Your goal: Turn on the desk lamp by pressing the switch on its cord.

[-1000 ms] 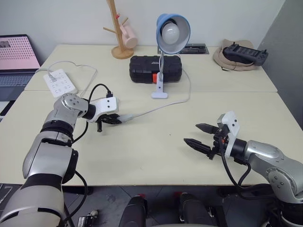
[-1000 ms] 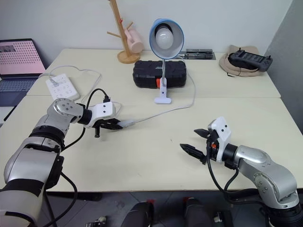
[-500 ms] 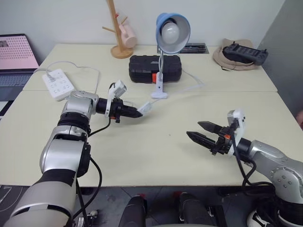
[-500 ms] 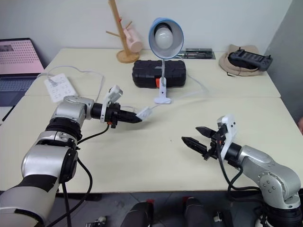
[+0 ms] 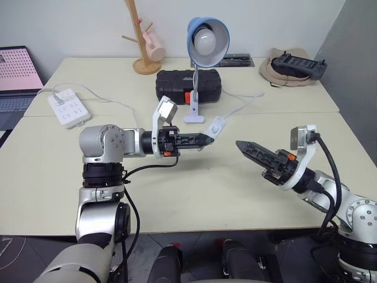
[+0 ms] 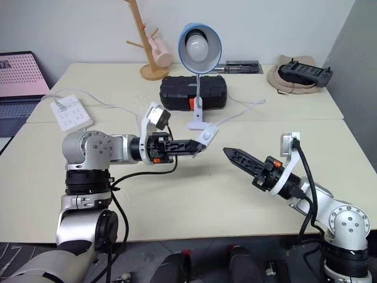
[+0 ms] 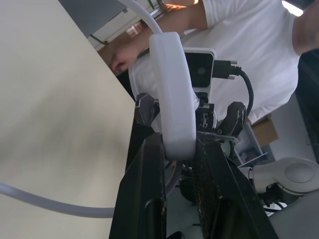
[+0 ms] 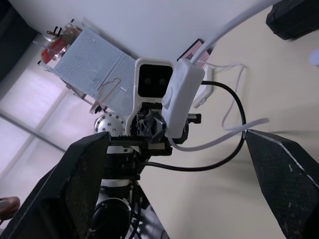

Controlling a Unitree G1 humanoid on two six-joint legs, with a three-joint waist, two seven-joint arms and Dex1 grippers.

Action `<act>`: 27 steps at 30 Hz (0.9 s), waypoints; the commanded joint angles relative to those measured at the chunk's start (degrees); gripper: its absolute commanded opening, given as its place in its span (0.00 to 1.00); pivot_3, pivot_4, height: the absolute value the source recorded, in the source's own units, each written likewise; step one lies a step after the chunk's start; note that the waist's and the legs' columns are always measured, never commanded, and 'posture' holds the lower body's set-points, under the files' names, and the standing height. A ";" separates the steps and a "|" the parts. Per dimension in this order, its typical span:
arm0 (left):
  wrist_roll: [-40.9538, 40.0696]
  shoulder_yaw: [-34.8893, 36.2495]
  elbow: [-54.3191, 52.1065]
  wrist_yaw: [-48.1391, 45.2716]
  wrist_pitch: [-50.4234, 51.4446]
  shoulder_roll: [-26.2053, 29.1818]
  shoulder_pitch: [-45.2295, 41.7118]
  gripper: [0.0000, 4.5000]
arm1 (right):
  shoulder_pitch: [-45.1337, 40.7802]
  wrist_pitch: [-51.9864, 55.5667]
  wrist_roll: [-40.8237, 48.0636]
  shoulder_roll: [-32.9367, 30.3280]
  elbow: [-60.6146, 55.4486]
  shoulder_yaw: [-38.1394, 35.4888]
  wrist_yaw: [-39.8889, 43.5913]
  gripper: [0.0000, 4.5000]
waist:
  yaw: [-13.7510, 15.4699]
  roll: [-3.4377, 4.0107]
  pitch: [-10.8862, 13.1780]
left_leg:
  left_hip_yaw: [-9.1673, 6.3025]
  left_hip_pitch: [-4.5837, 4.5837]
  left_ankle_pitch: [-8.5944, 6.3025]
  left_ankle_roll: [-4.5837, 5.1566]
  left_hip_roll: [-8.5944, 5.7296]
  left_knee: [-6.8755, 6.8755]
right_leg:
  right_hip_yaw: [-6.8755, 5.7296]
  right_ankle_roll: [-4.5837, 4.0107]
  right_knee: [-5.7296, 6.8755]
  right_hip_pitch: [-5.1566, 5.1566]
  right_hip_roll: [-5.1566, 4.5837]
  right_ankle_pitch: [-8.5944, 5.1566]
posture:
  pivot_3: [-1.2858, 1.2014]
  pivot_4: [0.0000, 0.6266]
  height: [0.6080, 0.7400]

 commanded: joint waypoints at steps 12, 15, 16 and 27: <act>-12.15 0.90 -4.55 8.22 1.43 -0.63 1.80 0.09 | -7.50 -1.09 1.77 -1.93 2.37 6.86 1.00 1.00 | 0.32 0.00 0.00 | 0.03 -0.02 0.00 -0.01 -0.02 0.00 | 0.01 0.00 -0.03 -0.02 -0.01 0.00 | 0.52 0.24 1.00; -13.39 1.01 -4.71 9.32 1.39 -0.61 2.07 0.09 | -8.40 -1.11 1.40 -1.85 3.21 7.32 1.35 1.00 | 0.35 0.00 0.00 | 0.04 -0.02 0.00 -0.01 -0.06 -0.01 | 0.02 0.00 -0.03 -0.02 -0.01 0.00 | 0.52 0.24 1.00; -13.83 0.97 -4.83 9.67 1.29 -0.58 2.24 0.09 | -8.62 -1.01 1.32 -1.88 3.39 7.48 1.51 1.00 | 0.34 0.00 0.00 | 0.05 -0.02 0.00 -0.01 -0.21 -0.01 | 0.03 0.00 -0.04 -0.02 -0.01 0.00 | 0.52 0.24 1.00; -16.96 0.64 -5.45 12.62 0.04 -0.64 3.75 0.09 | -8.91 -0.02 0.18 -2.63 4.11 8.36 3.51 0.79 | 0.47 0.00 0.00 | 0.02 -0.05 0.00 -0.01 -0.34 -0.01 | 0.03 0.00 -0.05 -0.04 -0.05 0.00 | 0.52 0.24 1.00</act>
